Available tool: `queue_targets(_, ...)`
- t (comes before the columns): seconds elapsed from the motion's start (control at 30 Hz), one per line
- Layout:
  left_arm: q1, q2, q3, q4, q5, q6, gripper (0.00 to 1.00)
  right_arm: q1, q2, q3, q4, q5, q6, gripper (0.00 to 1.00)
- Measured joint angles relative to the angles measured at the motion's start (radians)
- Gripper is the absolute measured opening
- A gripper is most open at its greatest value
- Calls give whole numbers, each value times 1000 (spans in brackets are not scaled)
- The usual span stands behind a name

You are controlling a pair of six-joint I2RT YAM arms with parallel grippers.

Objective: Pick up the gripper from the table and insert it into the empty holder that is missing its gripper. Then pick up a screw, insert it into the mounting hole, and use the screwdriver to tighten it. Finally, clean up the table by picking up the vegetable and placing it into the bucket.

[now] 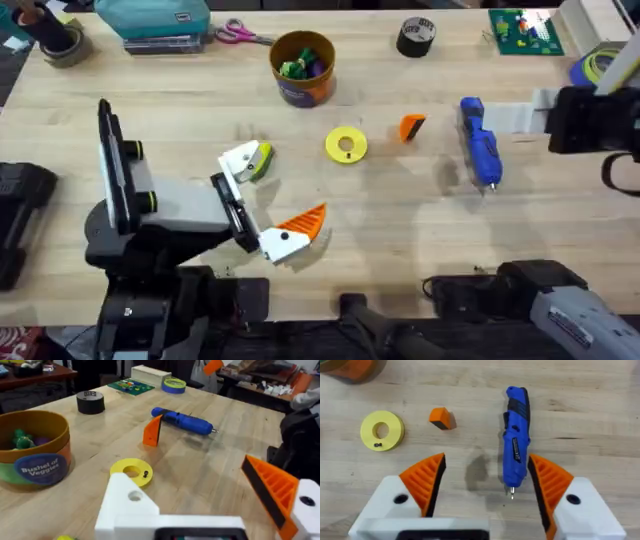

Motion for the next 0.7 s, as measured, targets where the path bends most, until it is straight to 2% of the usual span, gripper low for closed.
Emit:
queue_targets(0.3,0,0,0,-8,52,50,986,0,0,0,0,0,0,997)
queue_targets(0.7,0,0,0,-10,58,57,985,0,0,0,0,0,0,998)
